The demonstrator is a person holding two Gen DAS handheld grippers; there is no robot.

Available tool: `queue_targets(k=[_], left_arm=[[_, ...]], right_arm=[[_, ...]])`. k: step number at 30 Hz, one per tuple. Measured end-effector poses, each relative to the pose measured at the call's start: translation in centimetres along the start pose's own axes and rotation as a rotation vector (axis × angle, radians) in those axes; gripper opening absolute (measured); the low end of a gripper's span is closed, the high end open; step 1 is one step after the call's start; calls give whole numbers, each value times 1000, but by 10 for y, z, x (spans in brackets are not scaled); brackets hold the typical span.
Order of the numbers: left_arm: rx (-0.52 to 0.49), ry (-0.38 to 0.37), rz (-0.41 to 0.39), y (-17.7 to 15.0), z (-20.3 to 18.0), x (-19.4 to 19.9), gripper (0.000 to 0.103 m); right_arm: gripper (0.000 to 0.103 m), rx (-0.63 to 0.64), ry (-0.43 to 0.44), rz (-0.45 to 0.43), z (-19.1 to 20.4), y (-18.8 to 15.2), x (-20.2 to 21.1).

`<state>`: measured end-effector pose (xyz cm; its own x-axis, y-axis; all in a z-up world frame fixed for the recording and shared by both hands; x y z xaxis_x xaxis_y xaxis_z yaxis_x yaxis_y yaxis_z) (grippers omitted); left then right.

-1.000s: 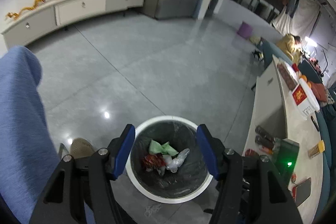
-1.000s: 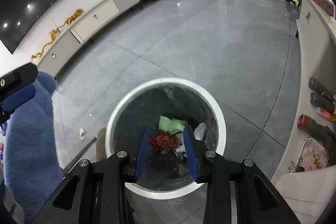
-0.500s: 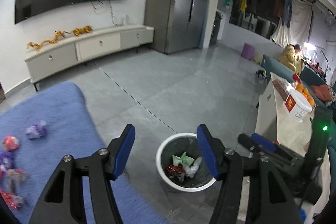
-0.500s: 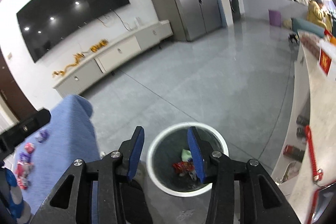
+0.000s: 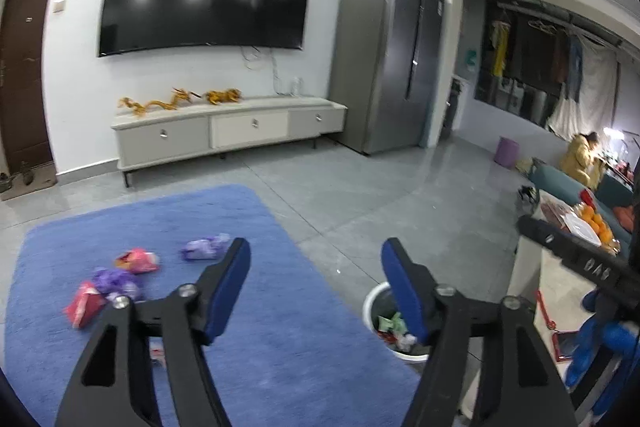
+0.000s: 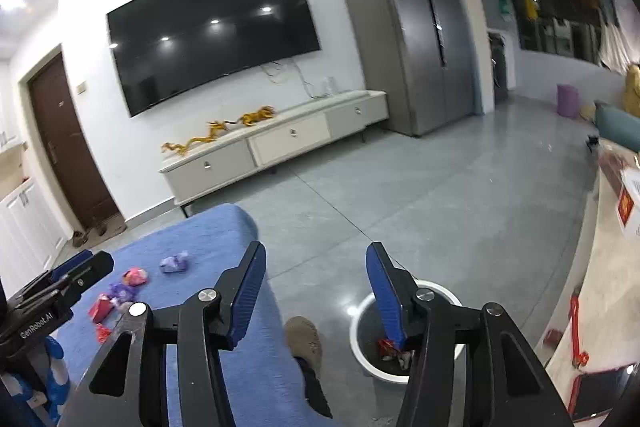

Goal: Collect trash
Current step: 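Move both open tools back over the wrapper pile on the rug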

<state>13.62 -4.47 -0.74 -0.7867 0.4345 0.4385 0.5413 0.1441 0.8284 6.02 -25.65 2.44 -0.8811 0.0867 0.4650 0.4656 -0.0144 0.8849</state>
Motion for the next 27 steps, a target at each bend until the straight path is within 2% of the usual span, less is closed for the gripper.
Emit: queue_targets(k=[7,11,16,19,22,27], left_arm=[[46,113,-35,4,90,24,72],[62,214,-34,1,154,26,76],[106,323,16,-8,234,14,76],[106,355,55,-13,264,-1,76],[83,366,90,-16,280,-21,76],[60,340,137,-20,295,-51,76]], right_arm=[[60,55,63,-14,46,16,-14],[61,90,108,22,72,11,-43],[63,89,159,79,91,2,-88],[69,101,195,117,104,-2,-117],[70,120,237,155,122,-8,-148],[73,158,304,203,160,-16,-204]])
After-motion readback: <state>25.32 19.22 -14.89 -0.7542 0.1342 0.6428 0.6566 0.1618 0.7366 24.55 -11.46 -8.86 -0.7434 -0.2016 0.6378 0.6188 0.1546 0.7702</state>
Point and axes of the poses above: each gripper's, at about its wrist camera, not at the fingertips, and x roughly against the way its jaws point, z to its left, y to its top, the point moved 6 cm from there along -x, roughly the way its jaws point, and after that the axes turned 15 degrees about x, right-handed, at the moved point
